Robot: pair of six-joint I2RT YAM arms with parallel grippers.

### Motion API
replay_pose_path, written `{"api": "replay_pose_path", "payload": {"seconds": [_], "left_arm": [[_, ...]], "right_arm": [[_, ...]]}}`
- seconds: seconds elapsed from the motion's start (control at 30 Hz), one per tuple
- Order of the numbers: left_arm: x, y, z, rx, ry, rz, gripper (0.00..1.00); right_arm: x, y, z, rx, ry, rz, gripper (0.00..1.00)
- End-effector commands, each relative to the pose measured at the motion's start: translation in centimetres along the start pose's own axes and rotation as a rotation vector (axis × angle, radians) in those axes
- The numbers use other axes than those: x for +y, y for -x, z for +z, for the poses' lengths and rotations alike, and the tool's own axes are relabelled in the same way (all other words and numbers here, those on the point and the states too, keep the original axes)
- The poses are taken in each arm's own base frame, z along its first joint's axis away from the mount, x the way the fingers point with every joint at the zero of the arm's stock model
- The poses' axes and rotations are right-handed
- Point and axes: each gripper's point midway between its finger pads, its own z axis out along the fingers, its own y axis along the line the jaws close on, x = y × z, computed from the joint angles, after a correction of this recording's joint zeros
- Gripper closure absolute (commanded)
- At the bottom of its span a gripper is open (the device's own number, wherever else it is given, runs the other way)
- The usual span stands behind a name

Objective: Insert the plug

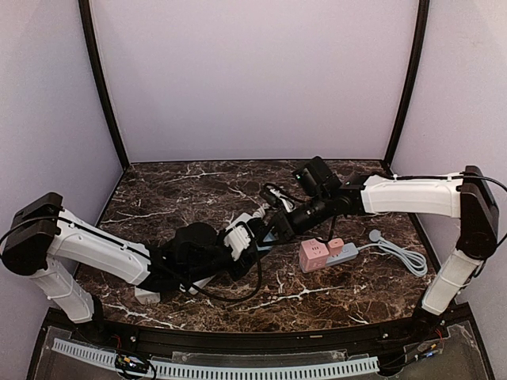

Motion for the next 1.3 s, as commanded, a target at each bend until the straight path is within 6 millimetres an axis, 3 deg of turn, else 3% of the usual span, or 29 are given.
{"api": "replay_pose_path", "payload": {"seconds": [0.0, 0.1, 0.3, 0.5, 0.6, 0.67, 0.73, 0.77, 0.83, 0.9, 1.07, 1.27], "left_arm": [[-0.7, 0.5, -0.3, -0.037, -0.033, 0.042, 0.76], [-0.9, 0.4, -0.7, -0.044, -0.053, 0.056, 0.76], [-1.0, 0.5, -1.1, -0.049, -0.063, 0.069, 0.76], [-1.1, 0.3, -0.9, -0.045, -0.063, 0.073, 0.76], [-1.0, 0.4, -0.8, -0.045, -0.059, 0.071, 0.76], [-1.0, 0.4, -0.8, -0.043, -0.056, 0.069, 0.71], [-0.6, 0.2, -0.9, -0.039, -0.036, 0.064, 0.5], [-0.3, 0.2, -1.0, -0.037, -0.021, 0.058, 0.32], [0.2, -0.3, -1.3, -0.014, 0.003, 0.053, 0.13], [0.8, -1.5, -1.7, 0.023, 0.039, 0.046, 0.04], [3.7, -4.3, -2.3, 0.193, 0.192, 0.051, 0.01], [5.6, -7.6, -2.1, 0.43, 0.133, -0.028, 0.01]], "right_arm": [[1.5, -0.3, -0.1, 0.037, 0.055, -0.019, 0.68], [1.9, -0.3, -0.3, 0.043, 0.068, -0.027, 0.63], [2.1, -0.7, -0.4, 0.062, 0.079, -0.02, 0.62], [1.8, -1.1, -0.3, 0.077, 0.073, -0.011, 0.68], [1.8, -1.2, -0.3, 0.078, 0.074, -0.014, 0.78], [1.8, -1.3, -0.3, 0.078, 0.074, -0.019, 0.89], [1.4, -1.3, -0.3, 0.071, 0.056, -0.023, 0.99], [1.2, -1.2, -0.4, 0.061, 0.039, -0.028, 1.0], [0.2, -0.8, -0.9, 0.028, -0.018, -0.035, 1.0], [-1.1, -0.1, -1.9, -0.024, -0.08, -0.032, 1.0], [-4.7, 1.8, -6.3, -0.195, -0.279, -0.023, 1.0], [-5.6, 2.1, -9.5, -0.29, -0.407, -0.086, 1.0]]}}
